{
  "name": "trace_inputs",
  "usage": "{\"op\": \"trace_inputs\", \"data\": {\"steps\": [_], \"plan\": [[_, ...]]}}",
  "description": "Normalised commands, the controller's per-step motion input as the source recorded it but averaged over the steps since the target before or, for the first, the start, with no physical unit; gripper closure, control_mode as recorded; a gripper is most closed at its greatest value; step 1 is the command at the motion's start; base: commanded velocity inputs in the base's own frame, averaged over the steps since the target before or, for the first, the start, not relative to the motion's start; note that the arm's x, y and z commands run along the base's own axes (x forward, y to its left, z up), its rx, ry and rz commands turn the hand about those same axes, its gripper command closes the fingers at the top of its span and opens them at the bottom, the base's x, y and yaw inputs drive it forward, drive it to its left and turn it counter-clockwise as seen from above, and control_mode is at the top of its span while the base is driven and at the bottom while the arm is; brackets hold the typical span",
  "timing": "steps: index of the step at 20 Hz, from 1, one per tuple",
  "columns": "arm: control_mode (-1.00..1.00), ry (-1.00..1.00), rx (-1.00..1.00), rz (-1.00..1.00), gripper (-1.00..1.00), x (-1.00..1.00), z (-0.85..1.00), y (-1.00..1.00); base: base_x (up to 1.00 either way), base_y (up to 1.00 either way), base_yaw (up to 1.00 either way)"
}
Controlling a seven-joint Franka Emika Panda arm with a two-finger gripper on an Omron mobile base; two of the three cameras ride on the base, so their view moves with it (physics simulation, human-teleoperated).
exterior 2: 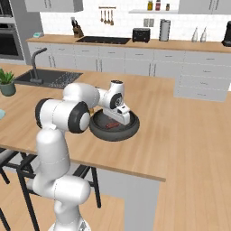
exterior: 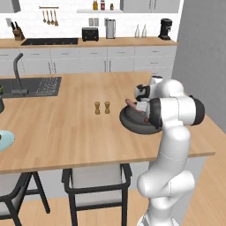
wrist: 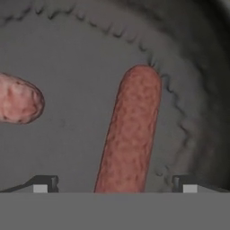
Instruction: Place one bun and one sausage from the bowl on each plate.
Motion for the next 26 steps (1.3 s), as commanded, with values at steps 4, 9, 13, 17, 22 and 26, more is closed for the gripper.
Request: {"op": "trace_inputs", "data": {"steps": [4,9,13,17,22,26], "plan": [[-1.00,0.00,-0.01,0.00,-1.00,0.00,-0.45,0.26,0.00,0.00,0.00],[-1.00,0.00,0.00,0.00,-1.00,0.00,-0.55,0.17,0.00,0.00,0.00],[-1.00,0.00,0.00,0.00,1.00,-0.10,-0.67,0.06,0.00,0.00,0.00],[-1.00,-0.19,0.00,-0.01,1.00,-0.30,-0.02,0.01,0.00,0.00,0.00],[-1.00,-0.22,0.00,0.00,1.00,-0.47,0.72,0.00,0.00,0.00,0.00],[-1.00,-0.22,0.00,0.00,1.00,-0.59,1.00,0.00,0.00,0.00,0.00]]}}
